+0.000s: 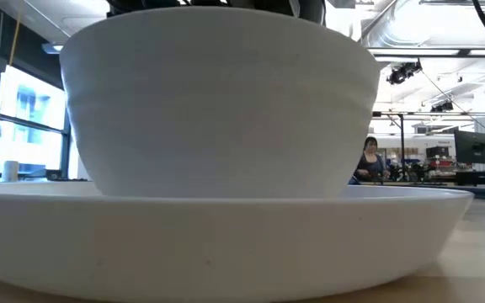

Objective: Set table place
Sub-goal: Put the white bowl on the white plate, then adjust the blue spoon

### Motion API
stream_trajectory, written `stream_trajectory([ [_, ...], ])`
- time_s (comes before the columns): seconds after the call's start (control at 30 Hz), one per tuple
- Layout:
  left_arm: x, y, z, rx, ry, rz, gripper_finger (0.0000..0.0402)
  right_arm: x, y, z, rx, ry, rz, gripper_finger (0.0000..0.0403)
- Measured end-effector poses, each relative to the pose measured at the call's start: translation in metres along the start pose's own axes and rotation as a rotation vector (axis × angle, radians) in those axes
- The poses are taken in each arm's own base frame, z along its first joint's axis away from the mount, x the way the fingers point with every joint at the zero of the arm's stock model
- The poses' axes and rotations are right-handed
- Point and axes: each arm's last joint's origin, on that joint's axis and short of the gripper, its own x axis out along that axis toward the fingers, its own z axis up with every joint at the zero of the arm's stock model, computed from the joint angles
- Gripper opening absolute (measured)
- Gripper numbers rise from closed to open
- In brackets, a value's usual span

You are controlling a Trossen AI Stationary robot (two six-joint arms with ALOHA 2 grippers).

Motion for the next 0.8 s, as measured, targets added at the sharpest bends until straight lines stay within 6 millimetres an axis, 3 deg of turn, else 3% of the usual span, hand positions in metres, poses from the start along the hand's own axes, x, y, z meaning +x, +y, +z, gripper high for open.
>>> stream_trajectory([
  [0.27, 0.0, 0.0, 0.0, 0.0, 0.0, -0.003, 0.0092, -0.006, -0.003, 0.004, -0.042, -0.015, 0.005, 0.0005],
  [0.5, 0.0, -0.001, 0.0, -0.002, 0.0, -0.015, 0.0092, -0.019, 0.001, 0.01, -0.094, -0.038, 0.018, 0.0053],
  [0.8, 0.0, -0.001, 0.0, -0.005, 0.0, -0.017, 0.0092, -0.056, 0.002, 0.016, -0.159, -0.104, -0.128, 0.0098],
])
